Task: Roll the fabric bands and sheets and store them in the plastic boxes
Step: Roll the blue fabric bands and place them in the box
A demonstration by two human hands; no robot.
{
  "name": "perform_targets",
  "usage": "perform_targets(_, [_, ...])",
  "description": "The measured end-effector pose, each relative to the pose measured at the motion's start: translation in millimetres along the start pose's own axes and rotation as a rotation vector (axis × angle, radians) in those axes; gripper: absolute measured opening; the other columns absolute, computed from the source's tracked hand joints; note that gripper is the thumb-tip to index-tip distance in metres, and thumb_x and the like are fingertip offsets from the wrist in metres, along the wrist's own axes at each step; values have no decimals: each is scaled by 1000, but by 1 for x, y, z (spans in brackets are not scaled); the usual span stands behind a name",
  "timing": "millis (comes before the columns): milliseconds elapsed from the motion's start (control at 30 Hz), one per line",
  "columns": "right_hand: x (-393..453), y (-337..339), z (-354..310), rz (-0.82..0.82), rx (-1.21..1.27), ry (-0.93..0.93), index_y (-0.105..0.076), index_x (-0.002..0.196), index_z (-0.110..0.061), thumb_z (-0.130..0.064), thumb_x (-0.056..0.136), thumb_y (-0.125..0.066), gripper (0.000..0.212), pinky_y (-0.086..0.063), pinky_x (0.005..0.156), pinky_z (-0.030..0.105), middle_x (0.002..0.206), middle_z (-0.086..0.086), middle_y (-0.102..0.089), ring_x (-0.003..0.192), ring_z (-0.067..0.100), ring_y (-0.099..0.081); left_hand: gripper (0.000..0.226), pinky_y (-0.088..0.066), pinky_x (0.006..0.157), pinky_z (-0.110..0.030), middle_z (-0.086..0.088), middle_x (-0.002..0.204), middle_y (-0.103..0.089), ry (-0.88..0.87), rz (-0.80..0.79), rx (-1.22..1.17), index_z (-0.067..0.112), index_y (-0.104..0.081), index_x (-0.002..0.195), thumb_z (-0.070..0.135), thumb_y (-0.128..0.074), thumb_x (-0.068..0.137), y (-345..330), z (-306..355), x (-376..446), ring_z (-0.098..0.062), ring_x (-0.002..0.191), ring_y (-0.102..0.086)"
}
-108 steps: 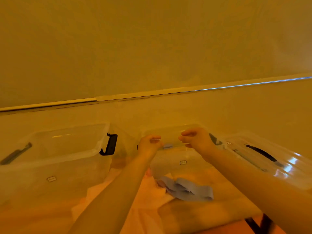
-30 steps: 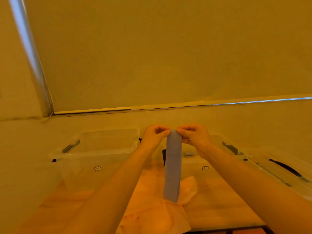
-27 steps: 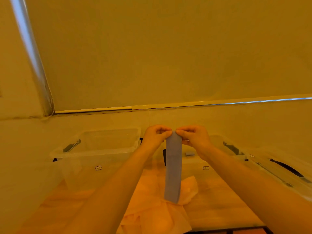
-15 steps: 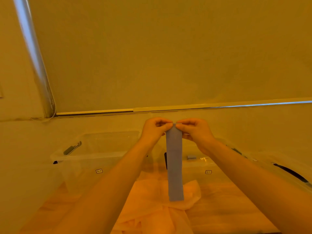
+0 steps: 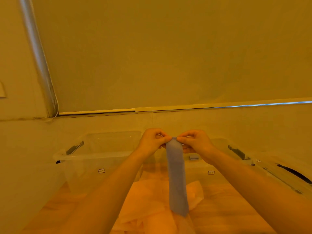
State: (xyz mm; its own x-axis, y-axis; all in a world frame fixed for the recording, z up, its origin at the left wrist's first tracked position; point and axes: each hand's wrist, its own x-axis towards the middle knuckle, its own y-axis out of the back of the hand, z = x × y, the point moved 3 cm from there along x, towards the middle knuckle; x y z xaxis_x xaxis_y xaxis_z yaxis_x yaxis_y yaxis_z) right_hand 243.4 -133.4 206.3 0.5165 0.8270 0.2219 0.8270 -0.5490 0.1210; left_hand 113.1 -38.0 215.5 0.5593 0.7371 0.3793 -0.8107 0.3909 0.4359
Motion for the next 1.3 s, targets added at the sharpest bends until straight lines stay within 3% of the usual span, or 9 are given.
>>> perform_targets(167, [3,4,4,0,29,-14,-66,86,-9,-5,85,-67,5,-55,51,21,76,6,-69,58,8,-68,6,-47,54,-11,-6,82,-68,29,2,-75,12,-66,89,14,-69,85,-1,-6,0,-6,65,-62])
perform_targets(333, [5,1,7,5,60,-8,-66,90,-9,-6,87,-66,4,-56,56,22,84,7,-70,71,14,-69,4,-46,52,-9,5,73,-65,36,26,-94,13,-65,86,14,-69,85,-2,-7,1,-2,62,-61])
perform_targets(533, [5,-2,10,-19,59,-7,-64,86,-13,-7,90,-63,7,-57,58,26,79,7,-70,67,14,-69,4,-46,52,-11,2,74,-67,40,6,-83,15,-63,85,15,-67,87,-1,-9,0,-1,60,-62])
perform_targets(733, [5,-3,10,-29,139,-9,-66,90,-12,-5,88,-64,7,-57,58,24,85,7,-71,72,14,-72,5,-48,64,-22,4,79,-68,55,16,-148,22,-66,88,17,-64,89,-1,-12,-4,-6,69,-64])
perform_targets(833, [6,-4,10,-31,196,-30,-67,92,-14,-6,89,-63,9,-59,64,27,91,8,-71,81,18,-71,8,-52,74,-32,-2,89,-71,112,29,-315,21,-69,91,15,-64,89,-3,-16,-4,-14,79,-65])
perform_targets(933, [6,-4,9,-56,262,-40,-67,93,-13,-5,89,-62,10,-58,65,28,93,9,-72,83,19,-71,10,-51,67,-25,-4,83,-70,187,0,-530,14,-70,92,8,-64,88,-5,-18,-6,-14,74,-64])
perform_targets(1033, [7,-5,9,-83,290,-46,-68,92,-12,-3,89,-61,11,-58,63,26,91,8,-72,81,18,-71,10,-52,71,-26,-7,84,-70,221,-7,-626,10,-70,88,3,-64,86,-5,-20,-6,-19,80,-65])
perform_targets(1300, [9,-5,14,-56,304,-75,-69,89,-9,2,88,-60,14,-57,64,26,92,11,-71,83,22,-70,7,-50,67,-21,-4,84,-70,204,14,-514,10,-72,90,11,-67,85,-6,-22,-4,-14,78,-63])
